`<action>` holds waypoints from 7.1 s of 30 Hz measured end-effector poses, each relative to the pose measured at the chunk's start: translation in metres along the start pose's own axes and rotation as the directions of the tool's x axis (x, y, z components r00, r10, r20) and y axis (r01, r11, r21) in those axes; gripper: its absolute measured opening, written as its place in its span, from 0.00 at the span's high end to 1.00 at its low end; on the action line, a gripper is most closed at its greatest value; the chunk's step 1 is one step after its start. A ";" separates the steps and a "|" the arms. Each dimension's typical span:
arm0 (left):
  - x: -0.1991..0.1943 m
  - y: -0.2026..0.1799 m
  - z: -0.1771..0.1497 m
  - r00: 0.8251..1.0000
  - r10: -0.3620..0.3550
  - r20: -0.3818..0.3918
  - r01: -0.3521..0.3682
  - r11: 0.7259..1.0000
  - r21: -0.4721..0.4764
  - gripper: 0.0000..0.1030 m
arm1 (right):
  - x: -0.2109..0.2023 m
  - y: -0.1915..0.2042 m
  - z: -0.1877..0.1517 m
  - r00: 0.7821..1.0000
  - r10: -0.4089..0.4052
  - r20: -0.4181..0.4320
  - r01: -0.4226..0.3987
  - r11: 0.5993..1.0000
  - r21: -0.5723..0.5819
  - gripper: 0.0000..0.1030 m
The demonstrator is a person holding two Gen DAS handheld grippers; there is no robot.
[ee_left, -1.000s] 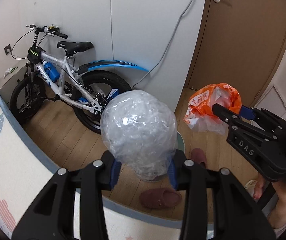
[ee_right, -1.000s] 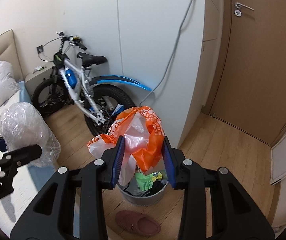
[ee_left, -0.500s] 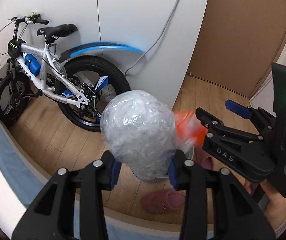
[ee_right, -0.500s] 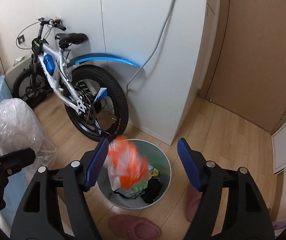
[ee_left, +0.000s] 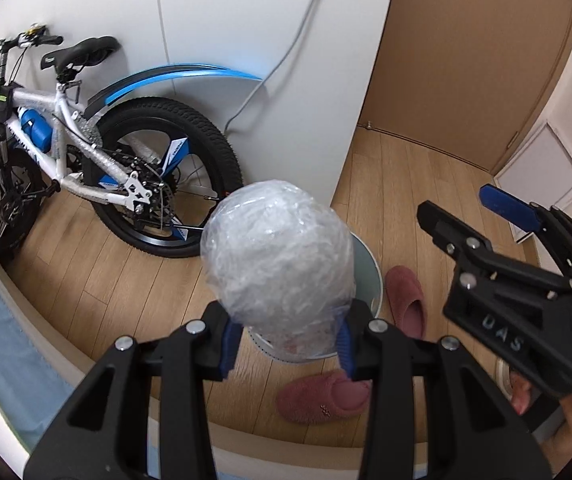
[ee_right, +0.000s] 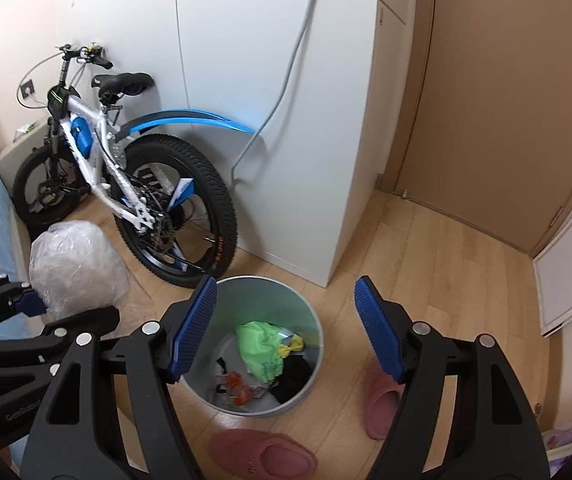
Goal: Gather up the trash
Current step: 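Open both tools to drop the wrap ball and orange bag into the bin, then move both open tools back over the bed toward the brown cloth, then grasp the brown cloth with the left tool while the right tool grasps the red envelope, then carry the brown cloth and red envelope with both tools to the bin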
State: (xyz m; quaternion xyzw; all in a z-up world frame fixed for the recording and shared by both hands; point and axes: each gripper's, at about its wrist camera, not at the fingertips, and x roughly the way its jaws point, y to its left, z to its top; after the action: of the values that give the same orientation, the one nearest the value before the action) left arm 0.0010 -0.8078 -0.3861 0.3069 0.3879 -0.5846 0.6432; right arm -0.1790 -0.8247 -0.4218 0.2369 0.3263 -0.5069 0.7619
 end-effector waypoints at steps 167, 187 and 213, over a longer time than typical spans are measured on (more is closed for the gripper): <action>-0.507 0.240 -0.501 0.760 0.645 -0.080 -0.380 0.342 -0.859 0.92 | -0.434 0.542 -0.189 0.453 0.736 -0.503 -0.829 0.140 -0.541 0.99; -0.503 0.096 -0.404 0.775 0.632 0.014 -0.416 0.527 -0.741 0.92 | -0.448 0.339 -0.122 0.494 0.803 -0.334 -0.826 0.313 -0.470 0.99; -0.384 0.027 -0.208 0.882 0.439 0.172 -0.331 0.837 -0.436 0.92 | -0.314 0.117 -0.016 0.744 0.668 -0.019 -0.654 0.722 -0.225 0.99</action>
State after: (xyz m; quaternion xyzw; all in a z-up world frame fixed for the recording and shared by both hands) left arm -0.0079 -0.4302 -0.1644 0.1624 0.3375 -0.3872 0.8425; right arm -0.1609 -0.5761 -0.1980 0.2367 0.2495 -0.1702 0.9234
